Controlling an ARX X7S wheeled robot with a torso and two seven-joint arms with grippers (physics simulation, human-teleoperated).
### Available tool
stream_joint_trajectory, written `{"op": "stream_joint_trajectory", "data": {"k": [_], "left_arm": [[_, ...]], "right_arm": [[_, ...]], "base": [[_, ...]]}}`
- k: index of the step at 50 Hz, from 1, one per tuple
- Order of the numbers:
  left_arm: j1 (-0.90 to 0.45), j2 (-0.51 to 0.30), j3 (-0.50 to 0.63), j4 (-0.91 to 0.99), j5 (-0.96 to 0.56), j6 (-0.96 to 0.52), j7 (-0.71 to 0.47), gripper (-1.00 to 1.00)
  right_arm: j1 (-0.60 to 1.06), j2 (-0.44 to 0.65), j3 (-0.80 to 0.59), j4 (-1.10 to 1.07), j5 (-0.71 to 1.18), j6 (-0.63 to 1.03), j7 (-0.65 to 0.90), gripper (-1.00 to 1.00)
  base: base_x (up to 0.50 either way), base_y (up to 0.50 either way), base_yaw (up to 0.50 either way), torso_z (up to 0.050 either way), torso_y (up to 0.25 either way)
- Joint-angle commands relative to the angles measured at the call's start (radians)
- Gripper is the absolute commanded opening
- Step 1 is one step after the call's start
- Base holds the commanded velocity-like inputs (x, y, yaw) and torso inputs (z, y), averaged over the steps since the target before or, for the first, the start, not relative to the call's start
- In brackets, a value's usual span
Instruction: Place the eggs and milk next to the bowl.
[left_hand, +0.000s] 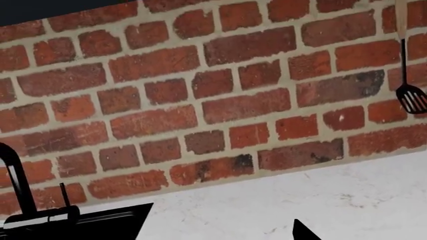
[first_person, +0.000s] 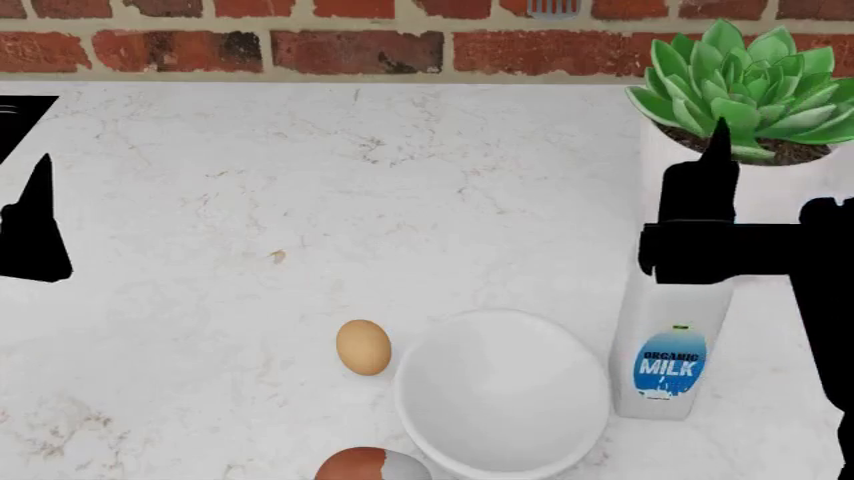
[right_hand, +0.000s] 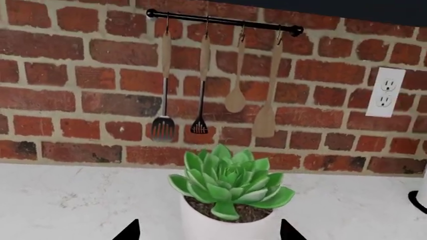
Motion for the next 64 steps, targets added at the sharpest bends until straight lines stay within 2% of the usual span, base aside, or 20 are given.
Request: {"op": "stream_joint_trajectory", "data": {"k": [1, 8, 17, 37, 48, 64], "left_arm": [[0.023, -0.015, -0.056, 0.086, -0.008, -0.061, -0.002, 1.0], [0.046, -0.05, -0.085, 0.14, -0.033, -0.083, -0.014, 1.0], [0.087, -0.094, -0.125, 0.221, -0.072, -0.113, -0.03, 1.0], [0.168, -0.178, -0.237, 0.327, -0.129, -0.141, -0.08, 1.0], [0.208, -0.21, -0.293, 0.351, -0.146, -0.143, -0.099, 1.0], [0.297, -0.258, -0.446, 0.435, -0.206, -0.169, -0.174, 1.0]], "right_arm": [[0.091, 0.107, 0.048, -0.09, -0.028, 0.11, 0.0, 1.0], [0.128, 0.233, 0.09, -0.157, -0.039, 0.22, 0.017, 1.0], [0.126, 0.398, 0.264, -0.23, -0.021, 0.41, 0.021, 1.0], [0.087, 0.399, 0.466, -0.208, 0.076, 0.539, 0.169, 1.0], [0.097, 0.399, 0.637, -0.187, 0.178, 0.685, 0.218, 1.0], [0.096, 0.399, 0.932, -0.189, 0.397, 0.893, 0.376, 1.0]], "base": [[0.0, 0.0, 0.0, 0.0, 0.0], [0.0, 0.0, 0.0, 0.0, 0.0], [0.0, 0.0, 0.0, 0.0, 0.0], [0.0, 0.0, 0.0, 0.0, 0.0], [0.0, 0.0, 0.0, 0.0, 0.0], [0.0, 0.0, 0.0, 0.0, 0.0]]}}
